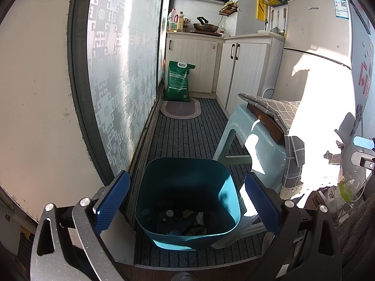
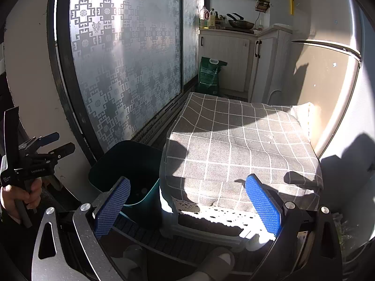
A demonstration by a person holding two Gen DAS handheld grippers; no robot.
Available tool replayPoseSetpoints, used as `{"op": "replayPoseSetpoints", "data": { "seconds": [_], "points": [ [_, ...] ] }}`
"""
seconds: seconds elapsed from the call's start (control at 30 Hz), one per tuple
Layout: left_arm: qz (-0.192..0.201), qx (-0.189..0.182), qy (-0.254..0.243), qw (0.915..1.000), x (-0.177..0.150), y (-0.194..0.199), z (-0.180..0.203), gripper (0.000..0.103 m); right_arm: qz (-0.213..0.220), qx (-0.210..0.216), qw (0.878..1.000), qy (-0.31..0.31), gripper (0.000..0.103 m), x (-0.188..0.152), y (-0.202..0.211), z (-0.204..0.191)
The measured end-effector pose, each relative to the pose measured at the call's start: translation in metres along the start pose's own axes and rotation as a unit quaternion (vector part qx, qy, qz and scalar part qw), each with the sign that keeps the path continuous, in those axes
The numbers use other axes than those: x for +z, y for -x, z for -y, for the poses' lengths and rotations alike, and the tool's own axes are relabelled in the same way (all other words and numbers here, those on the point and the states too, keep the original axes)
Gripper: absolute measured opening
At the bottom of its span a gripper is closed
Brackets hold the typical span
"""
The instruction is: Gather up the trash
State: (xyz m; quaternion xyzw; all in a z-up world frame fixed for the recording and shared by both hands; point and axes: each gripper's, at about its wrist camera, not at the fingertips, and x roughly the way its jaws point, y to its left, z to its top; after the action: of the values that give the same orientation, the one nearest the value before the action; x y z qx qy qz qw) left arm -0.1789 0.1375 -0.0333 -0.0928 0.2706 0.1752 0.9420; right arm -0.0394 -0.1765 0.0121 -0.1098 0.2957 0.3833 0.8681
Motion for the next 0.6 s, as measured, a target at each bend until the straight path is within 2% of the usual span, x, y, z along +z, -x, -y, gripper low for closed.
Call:
{"op": "replayPoseSetpoints", "data": {
  "seconds": [0.6],
  "points": [
    [-0.006,-0.004,0.000,1.0000,-0.0020,-0.0022,-0.0015,0.100,-0.001,0.000,1.000,0.001,0.100,-0.0010,-0.0004,-0.0012]
  ]
}}
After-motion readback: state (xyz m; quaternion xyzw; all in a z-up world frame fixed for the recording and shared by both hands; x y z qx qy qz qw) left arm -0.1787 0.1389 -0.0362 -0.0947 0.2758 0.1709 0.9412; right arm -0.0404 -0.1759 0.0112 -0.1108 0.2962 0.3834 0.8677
